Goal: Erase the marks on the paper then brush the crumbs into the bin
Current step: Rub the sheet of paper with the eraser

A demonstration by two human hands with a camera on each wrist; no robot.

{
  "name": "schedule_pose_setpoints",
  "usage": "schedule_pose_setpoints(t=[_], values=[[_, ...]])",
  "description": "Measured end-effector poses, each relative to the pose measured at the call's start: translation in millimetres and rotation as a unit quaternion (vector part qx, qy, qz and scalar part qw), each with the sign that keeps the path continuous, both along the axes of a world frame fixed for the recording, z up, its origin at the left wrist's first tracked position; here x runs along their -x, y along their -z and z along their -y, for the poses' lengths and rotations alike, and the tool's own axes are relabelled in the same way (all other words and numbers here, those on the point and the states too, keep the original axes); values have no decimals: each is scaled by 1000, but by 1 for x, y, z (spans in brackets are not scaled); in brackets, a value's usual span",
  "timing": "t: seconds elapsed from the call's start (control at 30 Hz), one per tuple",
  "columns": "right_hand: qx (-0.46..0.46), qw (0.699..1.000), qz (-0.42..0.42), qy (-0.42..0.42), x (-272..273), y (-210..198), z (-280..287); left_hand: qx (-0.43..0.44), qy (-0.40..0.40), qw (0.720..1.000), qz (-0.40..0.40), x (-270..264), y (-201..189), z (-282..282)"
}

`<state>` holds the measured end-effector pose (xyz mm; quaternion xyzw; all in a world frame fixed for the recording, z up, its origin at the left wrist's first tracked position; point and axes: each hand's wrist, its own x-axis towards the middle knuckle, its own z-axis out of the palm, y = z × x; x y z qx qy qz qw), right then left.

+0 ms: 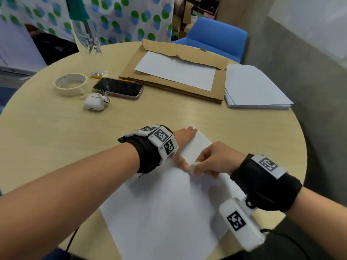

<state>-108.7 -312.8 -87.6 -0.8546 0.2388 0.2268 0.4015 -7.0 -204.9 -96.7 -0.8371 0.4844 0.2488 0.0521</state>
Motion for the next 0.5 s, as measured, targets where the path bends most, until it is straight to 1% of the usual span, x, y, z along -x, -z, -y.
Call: schedule_pose_setpoints(t=[0.03, 0.17, 0.23, 0.33, 0.43, 0.47, 0.5], values=[[5, 1000, 0, 13, -6, -1, 4, -2, -2, 1000, 2, 0, 1, -1], [30, 988, 56, 139, -39, -8, 28, -13, 10, 1000, 5, -1, 1, 0], [41, 983, 82, 158, -48, -8, 29, -8, 12, 1000, 7, -1, 0, 0], [69, 986, 92, 121, -36, -2, 15, -8, 17, 1000, 12, -1, 1, 0], [26, 998, 36, 38, -17, 2, -2, -22, 26, 999, 24, -4, 3, 1], [21, 999, 23, 31, -17, 0, -2, -24, 27, 999, 25, -4, 4, 2], [26, 998, 24, 42, -22, -1, 0, -25, 27, 999, 25, -5, 5, 2]])
